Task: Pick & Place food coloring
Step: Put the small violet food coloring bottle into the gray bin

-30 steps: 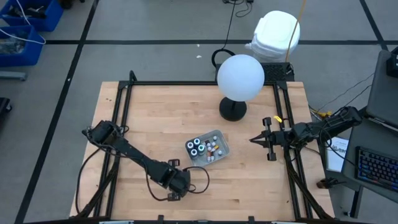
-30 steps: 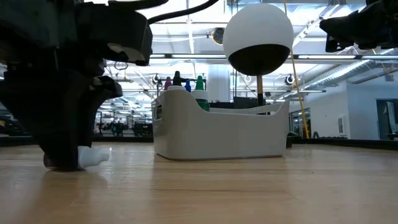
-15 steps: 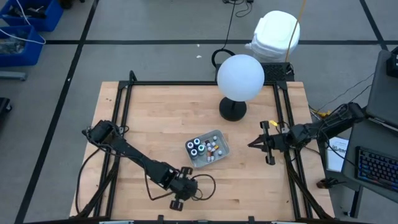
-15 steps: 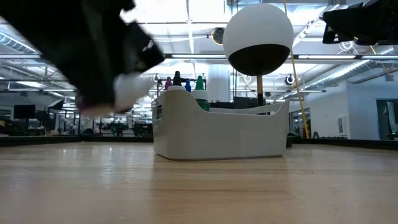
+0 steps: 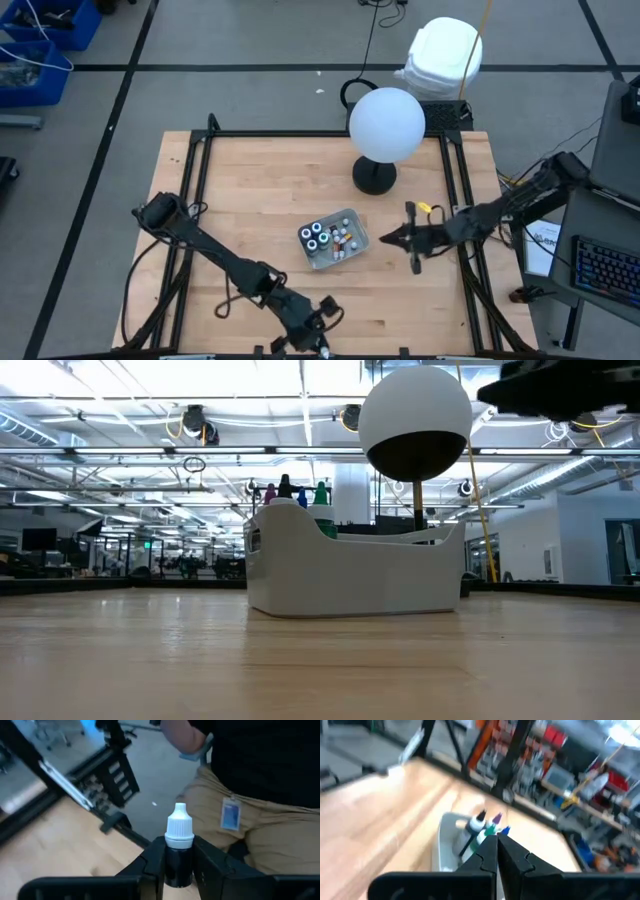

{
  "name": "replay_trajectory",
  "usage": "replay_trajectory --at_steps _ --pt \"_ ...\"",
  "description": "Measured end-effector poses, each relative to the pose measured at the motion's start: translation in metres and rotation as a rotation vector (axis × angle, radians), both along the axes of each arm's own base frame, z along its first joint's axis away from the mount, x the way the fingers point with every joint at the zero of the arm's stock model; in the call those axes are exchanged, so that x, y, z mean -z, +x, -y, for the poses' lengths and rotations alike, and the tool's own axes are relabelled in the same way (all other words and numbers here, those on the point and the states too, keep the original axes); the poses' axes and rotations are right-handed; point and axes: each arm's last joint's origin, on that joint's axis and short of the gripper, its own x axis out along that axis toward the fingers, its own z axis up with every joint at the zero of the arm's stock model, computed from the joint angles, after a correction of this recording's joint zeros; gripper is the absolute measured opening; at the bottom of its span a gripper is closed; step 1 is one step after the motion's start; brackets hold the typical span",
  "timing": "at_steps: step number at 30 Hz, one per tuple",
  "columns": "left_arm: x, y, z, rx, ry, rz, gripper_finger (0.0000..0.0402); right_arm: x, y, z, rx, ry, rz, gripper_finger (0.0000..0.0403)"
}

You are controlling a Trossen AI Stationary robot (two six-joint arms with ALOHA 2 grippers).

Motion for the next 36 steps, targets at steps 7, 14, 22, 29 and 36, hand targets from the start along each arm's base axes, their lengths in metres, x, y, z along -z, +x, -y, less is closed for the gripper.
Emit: replay_trajectory --at_steps 7,14,22,29,36 --pt "-0.023 0.002 -0.022 -0.032 0.006 0.062 0.0076 -0.022 0.021 -0.048 -0.137 -0.134 -0.038 0.0000" --pt "-0.020 0.002 -0.024 -0.004 0.022 0.056 0.0082 -0.029 0.014 -0.078 -0.119 -0.308 0.122 0.0000" --pt "-0.032 0.025 -0.057 -0.172 -0.019 0.181 0.0085 -0.020 0.028 -0.106 -0.096 -0.423 0.078 0.0076" --pt "-0.038 0.043 -0.099 -0.331 -0.235 0.084 0.0079 -0.006 0.057 -0.130 0.101 -0.726 -0.010 0.0181" --pt "-0.035 0.046 -0.111 -0.386 -0.280 0.019 0.0079 -0.016 0.061 -0.136 0.251 -0.769 -0.004 0.0227"
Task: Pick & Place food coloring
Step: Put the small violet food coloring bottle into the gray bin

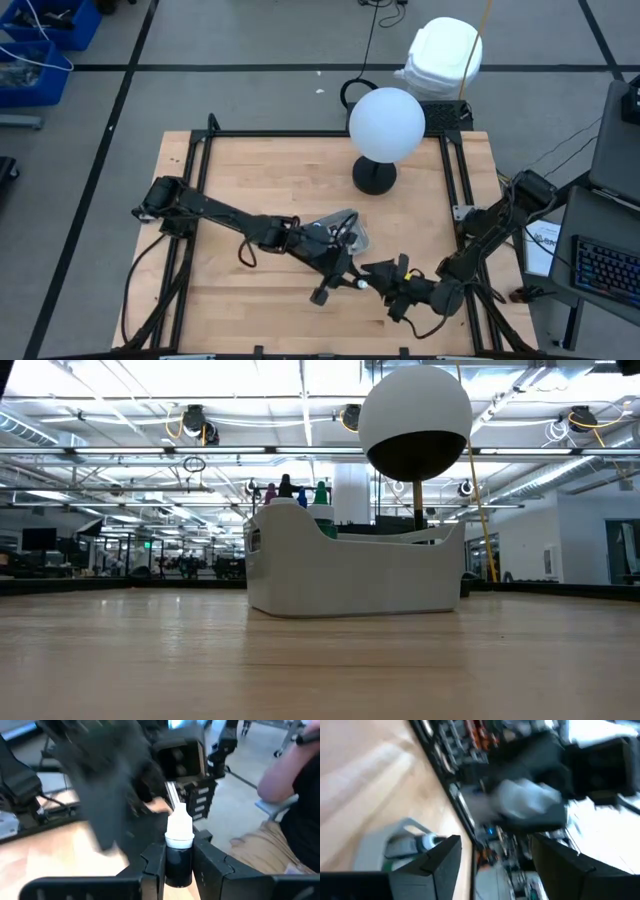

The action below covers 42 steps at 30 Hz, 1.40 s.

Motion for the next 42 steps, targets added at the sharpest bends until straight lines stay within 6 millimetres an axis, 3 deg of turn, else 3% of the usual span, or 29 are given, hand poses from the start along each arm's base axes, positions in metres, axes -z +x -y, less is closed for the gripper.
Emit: replay_trajectory --at_steps 3,7,12,23,28,37,42 --pt "0.004 -0.001 0.000 -0.002 0.011 -0.040 0.0078 -0.005 -0.006 -0.001 0.048 -0.021 0.010 0.0227" --pt "0.008 -0.002 -0.002 -0.050 0.014 -0.094 0.0070 -0.006 -0.008 -0.008 -0.066 -0.038 -0.003 0.0219" --pt "0.011 -0.003 -0.003 -0.076 0.038 -0.120 0.0078 -0.014 0.000 -0.014 -0.138 0.098 -0.072 0.0216" --pt "0.020 -0.003 0.001 -0.075 0.080 -0.146 0.0079 -0.015 0.025 0.006 -0.151 0.144 -0.204 0.0211" --pt "0.033 -0.002 0.004 -0.098 0.120 -0.202 0.0074 -0.008 0.028 0.014 -0.137 0.147 -0.259 0.0176" --pt "0.054 0.001 0.009 -0.117 0.159 -0.271 0.0076 0.003 0.025 0.018 -0.165 0.195 -0.390 0.0076" --pt "0.058 0.002 0.010 -0.124 0.163 -0.273 0.0076 0.004 0.025 0.018 -0.205 0.234 -0.420 0.0055"
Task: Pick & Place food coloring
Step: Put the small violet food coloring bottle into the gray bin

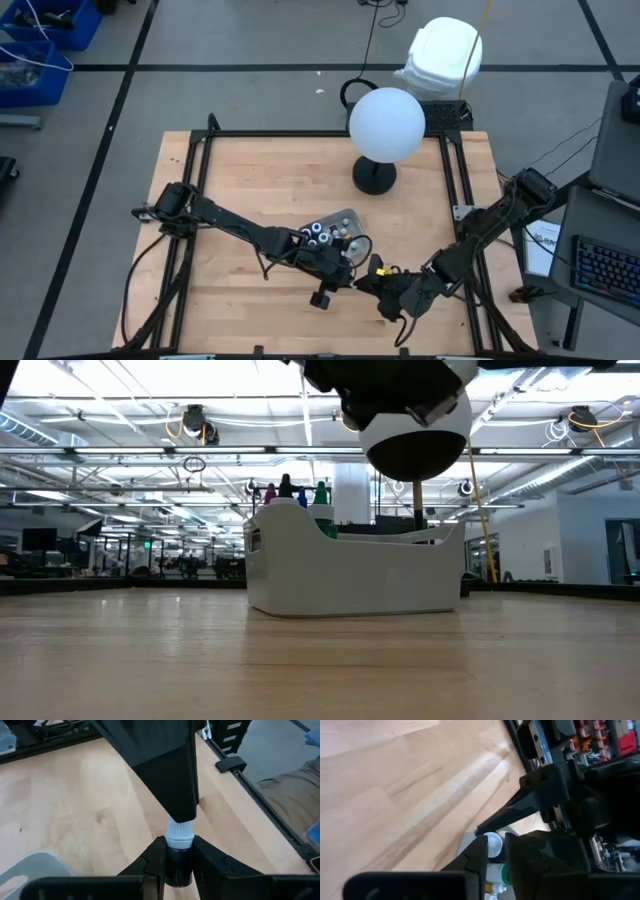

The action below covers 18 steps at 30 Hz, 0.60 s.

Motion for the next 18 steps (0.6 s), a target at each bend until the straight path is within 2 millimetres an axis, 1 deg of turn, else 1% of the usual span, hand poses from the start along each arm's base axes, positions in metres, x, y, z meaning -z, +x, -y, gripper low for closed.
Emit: replay_trajectory --at_steps 4,8,13,18 --pt "0.000 0.001 -0.001 -0.007 0.004 0.004 0.0079 0.004 0.001 0.003 0.008 0.004 -0.032 0.0066" --pt "0.000 0.001 0.000 -0.005 0.007 0.004 0.0073 0.008 0.003 0.004 0.013 0.000 -0.051 0.0095" --pt "0.001 0.001 -0.004 -0.014 0.008 -0.002 0.0079 0.011 0.007 0.006 0.022 0.001 -0.051 0.0128" --pt "0.002 0.001 -0.006 -0.029 0.015 -0.009 0.0074 0.021 0.018 0.010 0.052 -0.007 -0.055 0.0134"
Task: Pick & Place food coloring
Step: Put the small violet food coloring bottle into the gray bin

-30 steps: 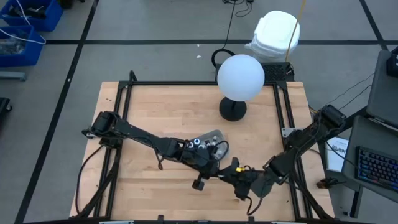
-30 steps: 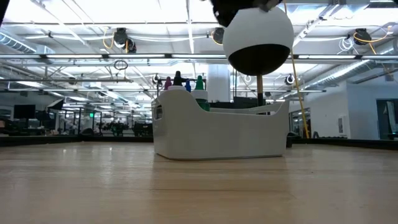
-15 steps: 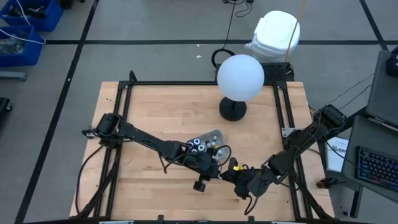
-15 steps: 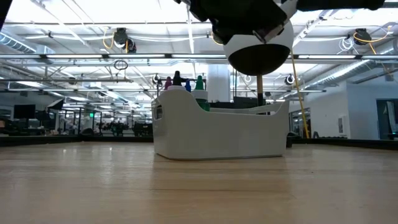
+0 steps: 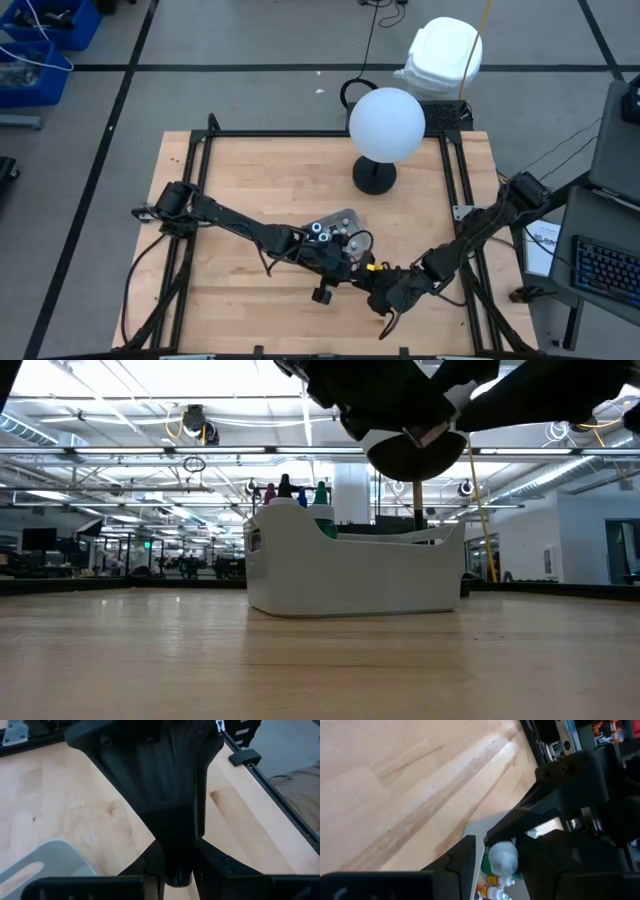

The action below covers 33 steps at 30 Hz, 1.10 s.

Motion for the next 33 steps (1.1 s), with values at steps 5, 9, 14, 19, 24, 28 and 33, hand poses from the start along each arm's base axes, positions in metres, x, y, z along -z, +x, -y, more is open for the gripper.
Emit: replay_trajectory --at_steps 5,9,14,19,24,28,33 --pt "0.0012 -0.0012 0.0007 -0.016 0.021 -0.010 0.0079 0.0048 0.0052 -0.0019 -0.027 -0.038 0.015 0.0134" --pt "0.0013 -0.0012 0.0016 -0.017 0.020 -0.008 0.0076 0.0041 0.0053 -0.0017 -0.025 -0.034 0.020 0.0124" --pt "0.0027 -0.0022 0.0045 -0.034 0.030 -0.013 0.0079 0.0041 0.0057 -0.0010 -0.011 -0.012 0.020 0.0094" --pt "0.0039 -0.0035 0.0073 -0.038 0.028 -0.024 0.0076 0.0044 0.0056 -0.0011 0.001 0.013 0.019 0.0076" --pt "0.0038 -0.0036 0.0073 -0.048 0.020 -0.031 0.0079 0.0048 0.0061 0.0003 0.008 0.016 0.014 0.0079" --pt "0.0038 -0.0031 0.0057 -0.051 0.019 -0.031 0.0077 0.0048 0.0064 0.0008 0.012 0.018 0.014 0.0080" --pt "0.0043 -0.0025 0.0027 -0.069 -0.007 -0.047 0.0077 0.0055 0.0079 0.0043 0.026 0.016 0.006 0.0073"
